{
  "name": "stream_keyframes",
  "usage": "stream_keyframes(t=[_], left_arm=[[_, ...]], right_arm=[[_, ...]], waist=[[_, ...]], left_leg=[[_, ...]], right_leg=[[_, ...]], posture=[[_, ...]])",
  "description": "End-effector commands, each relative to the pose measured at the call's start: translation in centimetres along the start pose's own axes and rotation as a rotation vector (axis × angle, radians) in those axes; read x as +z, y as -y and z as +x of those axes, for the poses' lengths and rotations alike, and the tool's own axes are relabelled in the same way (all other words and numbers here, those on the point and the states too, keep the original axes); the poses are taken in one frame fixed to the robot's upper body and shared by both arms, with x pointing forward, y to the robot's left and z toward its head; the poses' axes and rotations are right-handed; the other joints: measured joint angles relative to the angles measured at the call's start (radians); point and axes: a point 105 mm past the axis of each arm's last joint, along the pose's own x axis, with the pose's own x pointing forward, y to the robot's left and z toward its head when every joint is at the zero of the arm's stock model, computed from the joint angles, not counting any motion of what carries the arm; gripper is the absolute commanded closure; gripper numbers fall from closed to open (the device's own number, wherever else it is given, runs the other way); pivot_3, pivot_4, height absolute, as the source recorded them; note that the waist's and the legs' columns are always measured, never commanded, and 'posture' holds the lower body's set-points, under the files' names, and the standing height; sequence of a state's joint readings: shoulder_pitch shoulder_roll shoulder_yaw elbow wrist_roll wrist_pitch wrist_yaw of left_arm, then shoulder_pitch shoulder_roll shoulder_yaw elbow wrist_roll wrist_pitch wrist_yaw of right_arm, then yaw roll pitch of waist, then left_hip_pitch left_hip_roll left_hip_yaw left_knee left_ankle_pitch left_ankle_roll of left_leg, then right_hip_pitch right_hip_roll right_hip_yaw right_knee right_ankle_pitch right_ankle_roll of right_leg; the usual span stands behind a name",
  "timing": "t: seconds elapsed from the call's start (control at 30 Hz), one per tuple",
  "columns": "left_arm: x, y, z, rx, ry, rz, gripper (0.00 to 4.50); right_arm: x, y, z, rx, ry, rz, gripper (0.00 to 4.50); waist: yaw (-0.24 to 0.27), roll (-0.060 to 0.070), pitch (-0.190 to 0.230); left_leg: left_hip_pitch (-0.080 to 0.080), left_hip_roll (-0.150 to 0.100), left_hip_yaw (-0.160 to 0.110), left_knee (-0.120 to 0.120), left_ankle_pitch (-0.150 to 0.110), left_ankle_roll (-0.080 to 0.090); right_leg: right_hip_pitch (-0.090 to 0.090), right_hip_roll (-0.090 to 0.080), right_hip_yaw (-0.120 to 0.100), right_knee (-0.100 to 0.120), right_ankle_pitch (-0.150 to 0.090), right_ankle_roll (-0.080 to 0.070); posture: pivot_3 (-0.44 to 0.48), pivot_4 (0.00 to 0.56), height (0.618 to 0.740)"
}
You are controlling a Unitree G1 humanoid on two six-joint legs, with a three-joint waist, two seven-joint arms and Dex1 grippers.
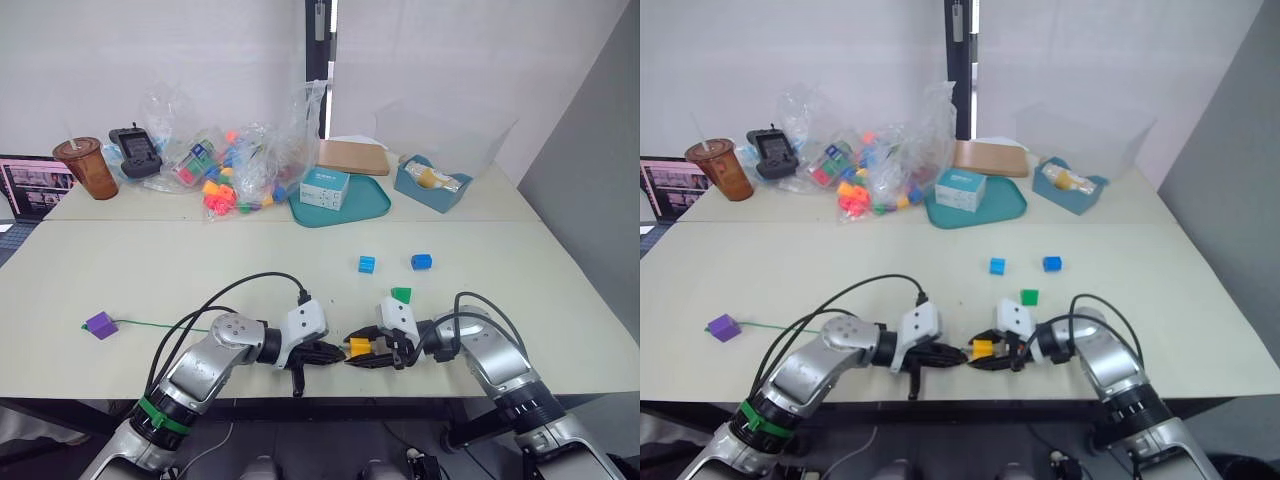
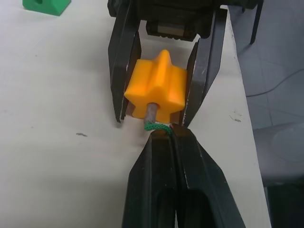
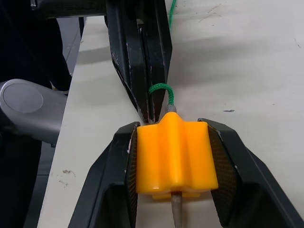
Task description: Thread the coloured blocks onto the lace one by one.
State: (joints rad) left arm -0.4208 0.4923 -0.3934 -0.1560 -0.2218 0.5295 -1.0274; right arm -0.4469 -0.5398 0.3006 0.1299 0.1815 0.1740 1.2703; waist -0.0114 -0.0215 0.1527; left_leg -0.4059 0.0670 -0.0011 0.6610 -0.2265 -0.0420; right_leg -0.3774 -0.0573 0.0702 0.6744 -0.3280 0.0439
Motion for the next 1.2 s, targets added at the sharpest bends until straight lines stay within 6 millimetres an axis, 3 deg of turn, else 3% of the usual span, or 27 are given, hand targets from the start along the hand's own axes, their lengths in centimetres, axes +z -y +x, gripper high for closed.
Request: stream_keyframes(t=[0.03, 0.2, 0.47, 0.6, 0.93, 1.0, 1.2], left_arm=[[0.6, 0.2, 0.6, -0.024, 0.012, 0.031, 4.49], [0.0, 0.1, 0.6, -0.029, -0.023, 0.022, 4.49], [-0.7, -1.3, -1.0, 0.05, -0.061, 0.015, 4.49], [-0.5, -1.3, -1.6, 0.048, -0.052, 0.006, 3.37], [-0.3, -1.1, -2.0, 0.05, -0.051, -0.002, 0.07], [0.0, -1.0, -1.8, 0.044, -0.043, 0.011, 0.0], [0.4, -1.0, -1.3, 0.025, -0.039, 0.023, 0.0]], right_arm=[[-0.4, -0.1, -0.1, -0.01, -0.013, 0.015, 3.08], [-0.4, -0.1, -0.1, -0.013, -0.014, 0.016, 3.08], [-0.5, -0.1, -0.1, -0.018, -0.016, 0.015, 3.08], [-0.4, 0.0, -0.1, -0.017, -0.013, 0.014, 3.08], [1.3, 0.5, -1.2, -0.075, 0.027, 0.006, 3.08], [1.6, 0.3, -1.8, -0.082, 0.024, 0.016, 2.04], [4.0, -0.1, -3.1, -0.117, 0.072, 0.018, 0.02]], waist=[[0.0, 0.0, 0.0], [0.0, 0.0, 0.0], [-0.001, 0.0, 0.0], [-0.001, 0.0, 0.0], [0.001, 0.0, 0.0], [0.003, 0.0, 0.0], [0.001, 0.0, 0.0]], left_leg=[[0.0, 0.0, 0.0, 0.0, 0.0, 0.0], [0.0, 0.0, 0.0, 0.0, 0.0, 0.0], [0.0, 0.0, 0.0, 0.0, 0.0, 0.0], [0.0, 0.0, 0.0, 0.0, 0.0, 0.0], [0.0, 0.0, 0.0, 0.0, 0.0, 0.0], [-0.001, 0.0, 0.0, 0.0, 0.0, 0.0], [-0.001, 0.0, 0.0, 0.0, 0.0, 0.0]], right_leg=[[0.0, 0.0, 0.0, 0.0, 0.0, 0.0], [0.0, 0.0, 0.0, 0.0, 0.0, 0.0], [0.0, 0.0, 0.0, 0.0, 0.0, 0.0], [0.0, 0.0, 0.0, 0.0, 0.0, 0.0], [0.0, 0.0, 0.0, 0.0, 0.0, 0.0], [0.0, 0.0, 0.0, 0.0, 0.0, 0.0], [0.0, 0.0, 0.0, 0.0, 0.0, 0.0]], posture=[[0.0, 0.15, 0.74], [0.0, 0.15, 0.74], [0.0, 0.15, 0.74], [0.0, 0.15, 0.74], [0.0, 0.15, 0.74], [0.0, 0.15, 0.74], [0.0, 0.15, 0.74]])
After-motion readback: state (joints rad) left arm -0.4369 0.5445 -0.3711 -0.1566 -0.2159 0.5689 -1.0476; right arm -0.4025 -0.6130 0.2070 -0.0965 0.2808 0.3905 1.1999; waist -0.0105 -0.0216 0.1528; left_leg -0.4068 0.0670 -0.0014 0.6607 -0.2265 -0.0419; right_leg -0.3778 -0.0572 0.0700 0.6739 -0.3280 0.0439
